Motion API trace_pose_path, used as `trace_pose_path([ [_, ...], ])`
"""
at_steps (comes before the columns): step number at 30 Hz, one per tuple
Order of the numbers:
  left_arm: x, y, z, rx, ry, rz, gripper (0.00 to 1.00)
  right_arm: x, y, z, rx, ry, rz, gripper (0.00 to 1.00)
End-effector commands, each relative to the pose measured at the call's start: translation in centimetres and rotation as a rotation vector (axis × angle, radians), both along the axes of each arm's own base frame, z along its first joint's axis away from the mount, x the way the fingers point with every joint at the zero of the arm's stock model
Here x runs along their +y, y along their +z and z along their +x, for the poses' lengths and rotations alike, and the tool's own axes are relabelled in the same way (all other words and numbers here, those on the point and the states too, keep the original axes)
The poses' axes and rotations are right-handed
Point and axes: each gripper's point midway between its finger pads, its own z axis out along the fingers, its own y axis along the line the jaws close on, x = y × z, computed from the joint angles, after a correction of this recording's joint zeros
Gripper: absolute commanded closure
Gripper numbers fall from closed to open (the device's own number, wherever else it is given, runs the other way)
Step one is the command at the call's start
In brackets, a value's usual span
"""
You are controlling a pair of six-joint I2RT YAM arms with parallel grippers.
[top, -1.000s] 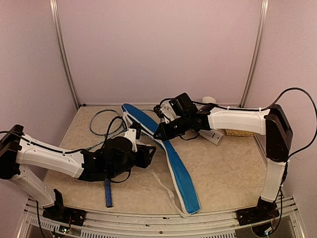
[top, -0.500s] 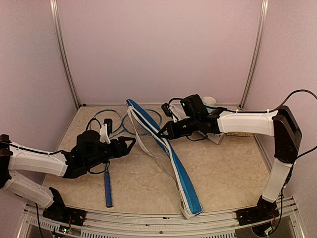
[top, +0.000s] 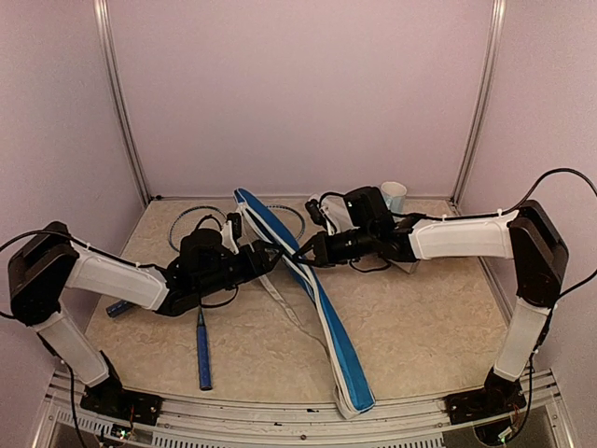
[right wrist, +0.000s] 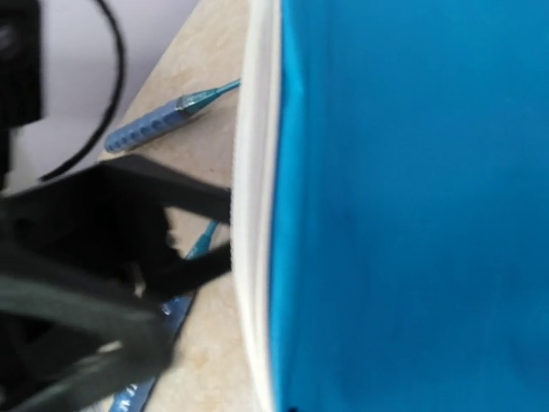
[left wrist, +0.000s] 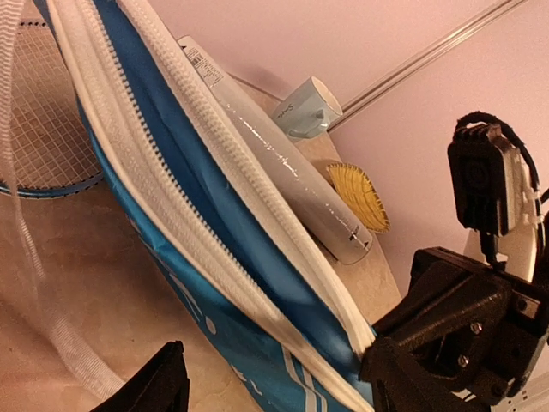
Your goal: Pack up the badminton gear
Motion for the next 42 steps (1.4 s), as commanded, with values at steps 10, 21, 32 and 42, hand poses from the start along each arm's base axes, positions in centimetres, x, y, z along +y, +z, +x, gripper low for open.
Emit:
trace_pose_path([
  [10,0.8,-4.4,2.5,0.15,-0.023,0.062,0.81,-2.6,1.7,1.2,-0.078,-0.084,-0.021,1.0],
  [21,7.5,-7.1,5.6,0.182,0.038,0.276,0.86,-6.3,2.4,3.3,-0.101,-0.158,-0.048,1.0],
  [32,15.7,-3.9,3.9,0.173,0.272,0.389,0.39,-3.5,0.9,3.9,-0.039,-0.124,0.039,1.0],
  [42,18.2,-8.6,6.5,0.26,0.048,0.813,0.37,-3.4,2.2,4.3,-0.062,-0.143,0.06,1.0],
])
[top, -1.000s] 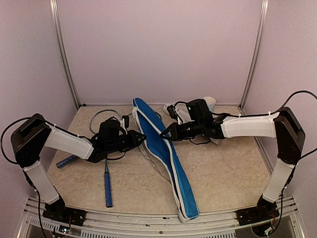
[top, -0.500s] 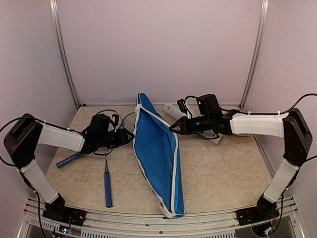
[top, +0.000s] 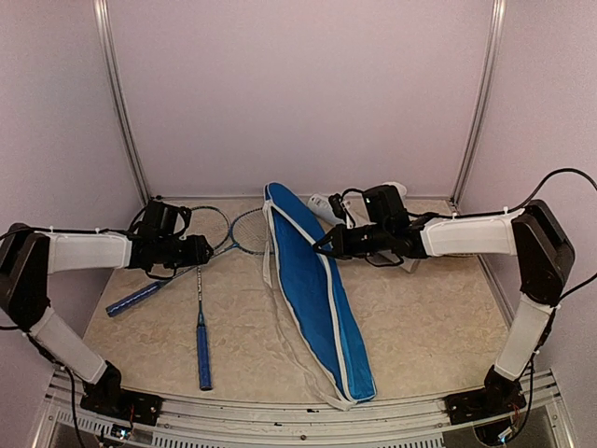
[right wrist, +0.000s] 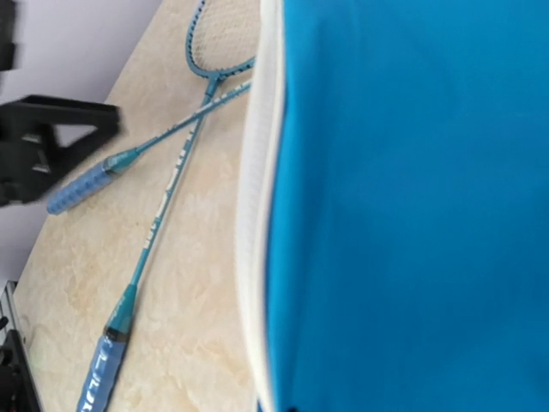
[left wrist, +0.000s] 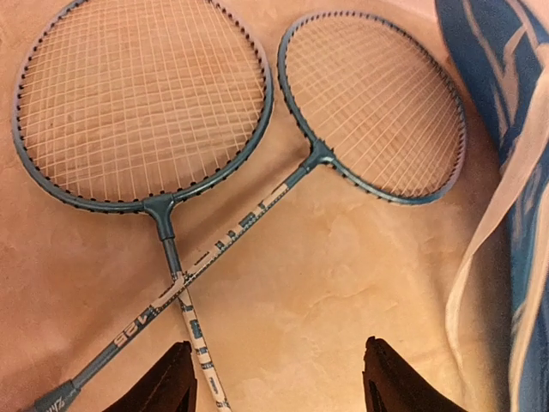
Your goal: Pack up the badminton gear
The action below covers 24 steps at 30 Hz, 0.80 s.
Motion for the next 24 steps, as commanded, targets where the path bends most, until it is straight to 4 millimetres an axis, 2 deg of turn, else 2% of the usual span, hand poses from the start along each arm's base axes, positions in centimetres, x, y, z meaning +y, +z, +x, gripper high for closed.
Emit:
trace_pose_path([
  [1,-0.9,-3.5,0.6,0.128,-0.178,0.258,0.38,0.8,3.4,0.4,-0.066,0.007,0.069,1.0],
  [5,-1.0,-4.5,2.7,0.131,-0.188,0.416,0.42,0.8,3.8,0.2,-0.064,0.012,0.077,1.0],
  [13,-1.5,-5.5,5.7,0.172,-0.26,0.486,0.55,0.9,3.7,0.0,-0.064,0.024,0.083,1.0],
  [18,-1.7,-7.4,6.2,0.229,-0.307,0.533,0.6,1.0,3.8,0.0,-0.065,0.028,0.086,1.0],
  [24,-1.8,-9.5,5.8,0.279,-0.327,0.538,0.67,0.9,3.4,-0.1,-0.064,0.031,0.077,1.0],
])
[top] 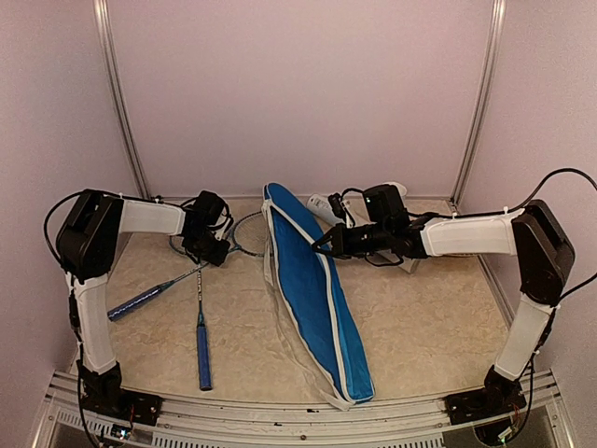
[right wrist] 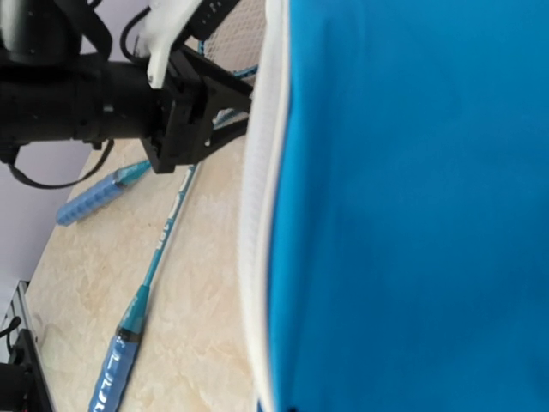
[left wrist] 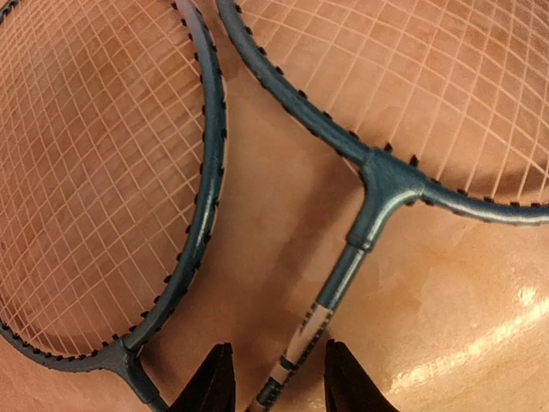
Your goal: Pack up the badminton gear
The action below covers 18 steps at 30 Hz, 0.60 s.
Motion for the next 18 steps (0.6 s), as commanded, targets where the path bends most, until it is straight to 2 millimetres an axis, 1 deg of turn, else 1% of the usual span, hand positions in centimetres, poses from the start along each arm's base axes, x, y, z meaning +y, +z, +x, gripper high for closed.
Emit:
trace_pose_path([
  [1,0.5,-1.6,-0.8,0.062,-0.009,0.038,0.69,0.6,2.9,0.1,-0.072,0.018,0.056,1.0],
  [3,0.7,-1.9,-0.8,0.065,0.012,0.04,0.74,0.6,2.8,0.2,-0.072,0.017,0.056,1.0],
  [4,0.8,-1.7,-0.7,0.057,0.028,0.039,0.78,0.6,2.6,0.2,-0.069,0.016,0.055,1.0],
  [7,1.1,-0.7,-0.7,0.03,0.066,0.008,0.89,0.7,2.3,0.3,-0.064,0.016,0.057,1.0],
  [10,2.0,0.4,-0.7,0.017,0.119,-0.021,1.0,0.8,2.2,0.4,-0.065,0.014,0.06,1.0],
  [15,3.3,2.8,-0.9,-0.026,0.216,-0.066,1.0,0.9,2.3,0.7,-0.069,0.004,0.07,1.0],
  [18,3.6,5.5,-0.9,-0.08,0.281,-0.119,1.0,0.9,2.2,1.0,-0.069,-0.012,0.071,1.0],
])
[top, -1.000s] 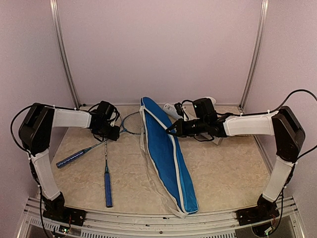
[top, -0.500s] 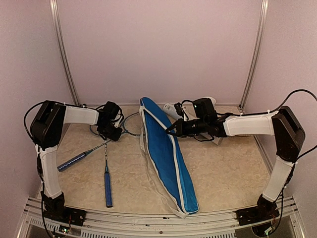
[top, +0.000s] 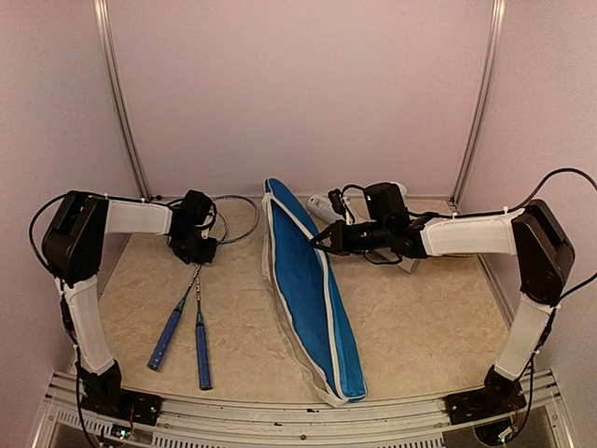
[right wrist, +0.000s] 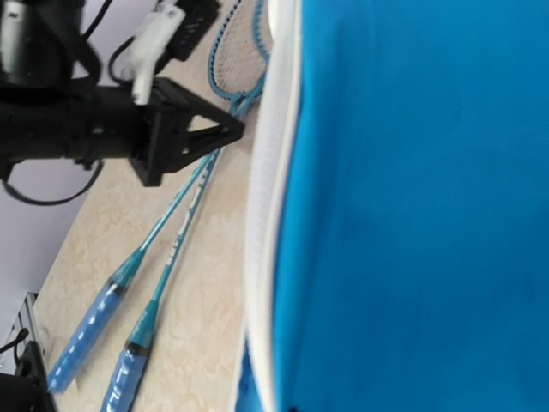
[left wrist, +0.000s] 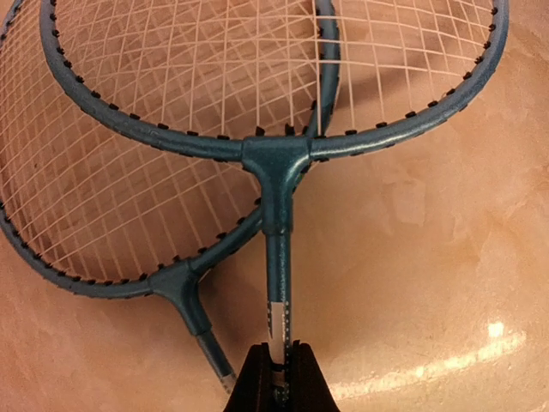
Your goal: Pack up the badminton gear
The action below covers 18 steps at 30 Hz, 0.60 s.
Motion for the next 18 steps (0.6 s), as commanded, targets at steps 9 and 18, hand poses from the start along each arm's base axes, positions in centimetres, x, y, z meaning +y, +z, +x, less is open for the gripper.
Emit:
trace_pose_path([
  [9,-3.3,14.4,-5.9,-0.267,0.248,-0.211,1.0,1.6,-0.1,1.4,-0.024,-0.005,0.055,1.0],
  [18,-6.8,13.5,-16.4,-0.17,0.204,-0.224,1.0,2.1,-0.8,2.0,-0.027,0.0,0.054,1.0],
])
